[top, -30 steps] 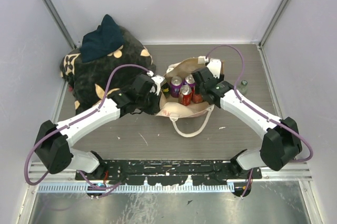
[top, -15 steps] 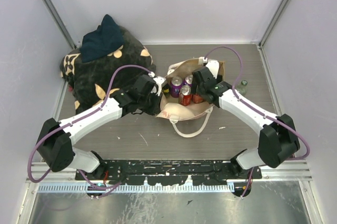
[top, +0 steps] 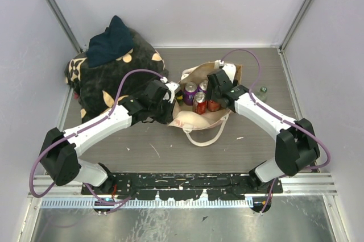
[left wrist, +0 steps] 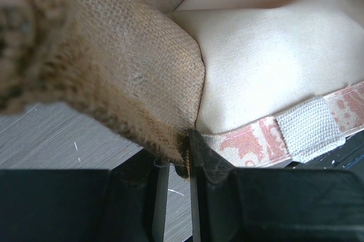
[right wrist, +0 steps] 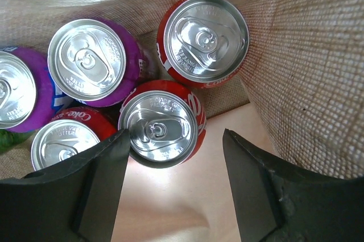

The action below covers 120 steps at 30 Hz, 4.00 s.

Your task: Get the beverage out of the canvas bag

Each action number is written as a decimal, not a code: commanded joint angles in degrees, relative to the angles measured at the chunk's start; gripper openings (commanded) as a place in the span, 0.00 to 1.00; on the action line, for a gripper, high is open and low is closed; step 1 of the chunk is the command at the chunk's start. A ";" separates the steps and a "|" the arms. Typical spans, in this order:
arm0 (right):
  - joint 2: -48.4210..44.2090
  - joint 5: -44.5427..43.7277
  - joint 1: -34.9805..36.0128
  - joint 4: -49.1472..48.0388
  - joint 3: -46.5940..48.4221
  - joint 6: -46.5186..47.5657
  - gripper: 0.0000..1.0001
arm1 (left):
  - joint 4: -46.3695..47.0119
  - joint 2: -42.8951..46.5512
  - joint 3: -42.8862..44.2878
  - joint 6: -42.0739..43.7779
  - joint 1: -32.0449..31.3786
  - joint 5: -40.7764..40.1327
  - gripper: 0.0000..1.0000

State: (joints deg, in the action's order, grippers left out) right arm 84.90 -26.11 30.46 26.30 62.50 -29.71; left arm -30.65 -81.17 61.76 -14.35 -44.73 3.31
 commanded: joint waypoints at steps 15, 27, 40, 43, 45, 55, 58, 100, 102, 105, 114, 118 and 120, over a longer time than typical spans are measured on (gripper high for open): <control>1.00 0.90 0.00 -1.41 3.73 -3.60 0.71 | -4.17 -0.28 1.20 1.17 -0.31 0.16 0.26; -0.55 -6.14 0.04 -0.15 2.99 -5.36 0.65 | -4.11 -0.64 1.08 1.25 -0.32 0.03 0.26; 1.31 -2.67 0.13 -0.36 2.94 -3.31 0.75 | -3.88 -2.24 2.17 1.47 -0.29 -0.34 0.27; 1.14 -1.87 0.13 -1.47 2.63 -3.45 0.76 | -3.97 -2.45 2.22 1.43 -0.27 -0.50 0.27; 1.41 -2.06 0.13 -1.56 2.69 -3.28 0.76 | -3.98 -2.46 2.23 1.45 -0.28 -0.50 0.27; 4.69 -2.78 0.13 -0.51 1.98 -4.36 0.72 | -4.01 -2.63 2.22 1.32 -0.33 -0.59 0.27; 5.70 -2.18 0.09 -0.83 1.60 -4.66 0.69 | -4.22 -2.56 2.14 1.42 -0.28 -0.88 0.26; 7.50 1.91 1.71 6.62 4.28 0.47 0.00 | -3.95 -3.08 2.67 1.69 -0.28 -1.53 0.27; 5.19 0.63 1.75 5.54 6.43 2.23 0.00 | -3.76 -3.26 2.73 1.77 -0.31 -1.46 0.27; 1.75 1.40 1.78 3.34 10.50 6.71 0.00 | -3.42 -3.52 2.97 1.94 -0.27 -1.14 0.26; -5.87 1.70 4.13 4.22 23.53 14.08 0.01 | -2.75 -4.18 3.75 2.53 -0.27 -0.65 0.26; -7.90 -1.62 7.93 6.16 28.69 15.87 0.01 | -3.01 -4.52 4.15 2.92 -0.29 -0.61 0.26; -9.05 -4.27 9.85 6.45 30.93 16.84 0.01 | -3.05 -4.60 4.10 3.08 -0.29 -0.47 0.26</control>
State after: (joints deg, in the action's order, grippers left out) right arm 80.73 -25.41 36.77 36.23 86.78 -16.27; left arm -32.12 -84.29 64.38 -12.78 -44.73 1.72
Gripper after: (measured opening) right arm 0.723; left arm 0.264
